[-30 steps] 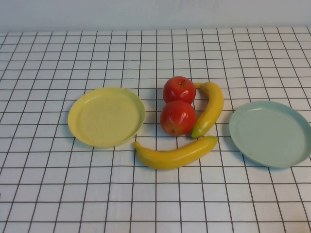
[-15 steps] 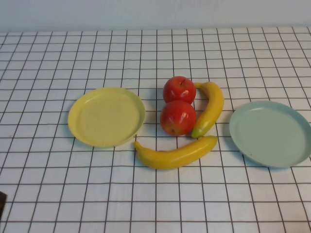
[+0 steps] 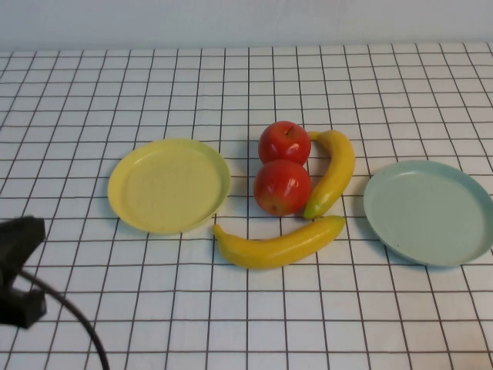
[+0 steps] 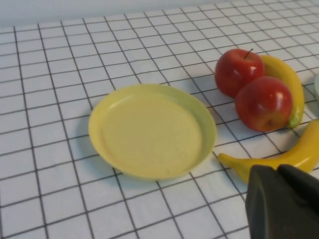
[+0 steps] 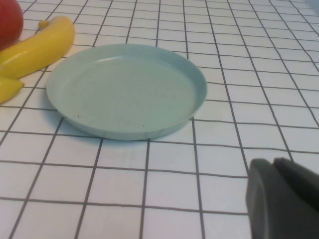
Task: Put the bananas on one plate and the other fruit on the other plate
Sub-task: Put one type of fruit in the left plate
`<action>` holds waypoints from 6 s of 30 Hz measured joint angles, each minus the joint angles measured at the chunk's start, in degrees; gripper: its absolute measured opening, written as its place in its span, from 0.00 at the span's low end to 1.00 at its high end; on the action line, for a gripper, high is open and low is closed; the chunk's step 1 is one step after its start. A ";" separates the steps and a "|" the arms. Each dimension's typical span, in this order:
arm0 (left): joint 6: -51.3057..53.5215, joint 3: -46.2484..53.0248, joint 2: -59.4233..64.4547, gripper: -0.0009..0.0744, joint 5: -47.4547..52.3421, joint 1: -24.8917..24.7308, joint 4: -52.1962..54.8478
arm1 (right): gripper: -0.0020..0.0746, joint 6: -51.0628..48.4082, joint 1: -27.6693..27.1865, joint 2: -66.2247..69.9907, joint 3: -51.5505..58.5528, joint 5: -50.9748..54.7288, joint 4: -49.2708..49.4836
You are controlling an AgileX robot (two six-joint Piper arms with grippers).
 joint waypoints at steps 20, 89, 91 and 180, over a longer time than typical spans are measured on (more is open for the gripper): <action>-36.00 -16.04 40.33 0.87 -26.49 -25.07 33.66 | 0.01 0.00 0.00 0.00 0.00 0.00 0.00; -49.56 -31.49 61.11 0.78 -16.54 -16.26 54.26 | 0.01 0.00 0.00 0.00 0.00 0.00 0.00; -49.67 -31.49 61.11 0.78 -16.60 -16.23 55.13 | 0.01 0.00 0.00 0.00 0.00 0.00 0.00; -48.21 -50.05 86.69 0.90 -38.03 -25.54 66.05 | 0.01 0.00 0.00 0.00 0.00 0.00 0.00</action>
